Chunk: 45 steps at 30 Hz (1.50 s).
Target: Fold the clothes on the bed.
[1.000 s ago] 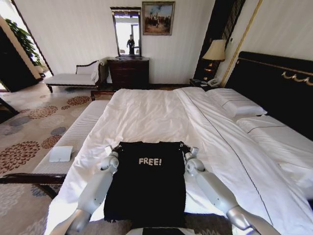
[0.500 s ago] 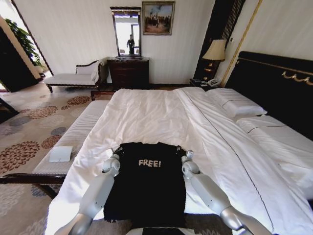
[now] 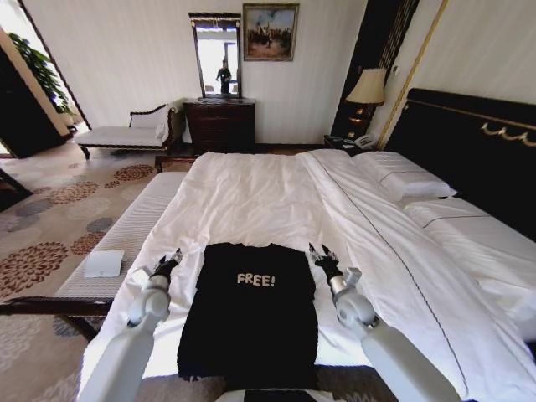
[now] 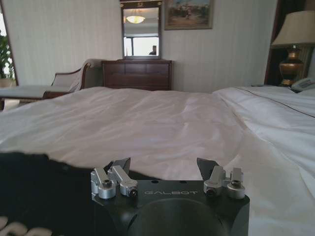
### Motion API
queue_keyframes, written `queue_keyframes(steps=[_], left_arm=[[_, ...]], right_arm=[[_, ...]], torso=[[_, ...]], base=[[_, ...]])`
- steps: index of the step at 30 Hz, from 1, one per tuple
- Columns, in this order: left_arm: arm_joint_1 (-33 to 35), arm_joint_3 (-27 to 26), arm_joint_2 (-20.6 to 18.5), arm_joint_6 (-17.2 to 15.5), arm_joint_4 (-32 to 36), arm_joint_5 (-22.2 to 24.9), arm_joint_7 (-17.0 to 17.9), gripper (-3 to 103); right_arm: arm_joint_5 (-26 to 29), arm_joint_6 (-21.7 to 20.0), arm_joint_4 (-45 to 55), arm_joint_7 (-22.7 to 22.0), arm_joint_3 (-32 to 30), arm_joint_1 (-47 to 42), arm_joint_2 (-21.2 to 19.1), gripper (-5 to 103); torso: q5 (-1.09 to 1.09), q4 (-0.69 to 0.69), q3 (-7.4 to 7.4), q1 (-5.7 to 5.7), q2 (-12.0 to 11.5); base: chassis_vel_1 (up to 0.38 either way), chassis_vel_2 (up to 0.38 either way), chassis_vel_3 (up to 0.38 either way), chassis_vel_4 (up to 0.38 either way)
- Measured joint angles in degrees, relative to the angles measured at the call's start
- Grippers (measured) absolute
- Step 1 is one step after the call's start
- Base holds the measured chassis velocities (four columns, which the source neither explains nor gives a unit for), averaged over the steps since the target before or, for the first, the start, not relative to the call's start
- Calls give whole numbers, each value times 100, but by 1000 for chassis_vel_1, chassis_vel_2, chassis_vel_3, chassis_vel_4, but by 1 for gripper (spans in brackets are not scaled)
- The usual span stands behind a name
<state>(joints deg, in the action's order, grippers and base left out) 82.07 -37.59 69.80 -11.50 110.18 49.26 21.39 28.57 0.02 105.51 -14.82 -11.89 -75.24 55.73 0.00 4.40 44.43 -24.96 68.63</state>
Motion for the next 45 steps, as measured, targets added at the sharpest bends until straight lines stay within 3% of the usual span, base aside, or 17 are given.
queue_keyframes(steps=[2, 3, 7, 16, 26, 33, 37, 41, 45], left_arm=[[313, -58, 212, 50, 202, -169, -81, 98], [313, -58, 212, 50, 202, -169, -81, 98], [443, 42, 403, 63, 375, -264, -106, 100], [571, -17, 423, 124, 634, -230, -96, 100], [720, -52, 830, 183, 979, -13, -66, 100], [733, -71, 849, 174, 1098, -9, -7, 100], [742, -98, 829, 173, 1068, -5, -3, 100], [747, -93, 858, 177, 981, -6, -2, 100], [724, -93, 855, 187, 929, -11, -2, 100]], right_arm=[[-613, 0, 95, 43, -28, -375, -15, 84], [-613, 0, 95, 43, -28, -375, -15, 84], [-1711, 100, 14, 133, -204, -807, -78, 98], [-2149, 3, -285, 202, -94, -773, -325, 100], [-2413, 99, -706, 645, 75, -595, -294, 100], [-2652, 189, -1102, 715, 141, -372, -202, 101], [-2708, 244, -1312, 690, 70, -202, -154, 95], [-2646, 274, -1417, 574, 86, -27, -157, 74], [-2585, 387, -1469, 569, 206, 105, -141, 63]], torso=[[1, -1, 0, 1, 0], [1, -1, 0, 1, 0], [0, 6, 1, -1, 0], [1, 2, 2, -2, -1], [0, 2, 2, -2, -1], [0, 3, 2, -3, -2], [1, 2, 2, -3, -2], [0, 2, 2, -3, -2], [-1, 2, 3, -3, -2]], base=[[0, 0, 0, 0], [0, 0, 0, 0], [0, 0, 0, 0], [0, 0, 0, 0], [0, 0, 0, 0], [0, 0, 0, 0], [0, 0, 0, 0], [0, 0, 0, 0], [0, 0, 0, 0]])
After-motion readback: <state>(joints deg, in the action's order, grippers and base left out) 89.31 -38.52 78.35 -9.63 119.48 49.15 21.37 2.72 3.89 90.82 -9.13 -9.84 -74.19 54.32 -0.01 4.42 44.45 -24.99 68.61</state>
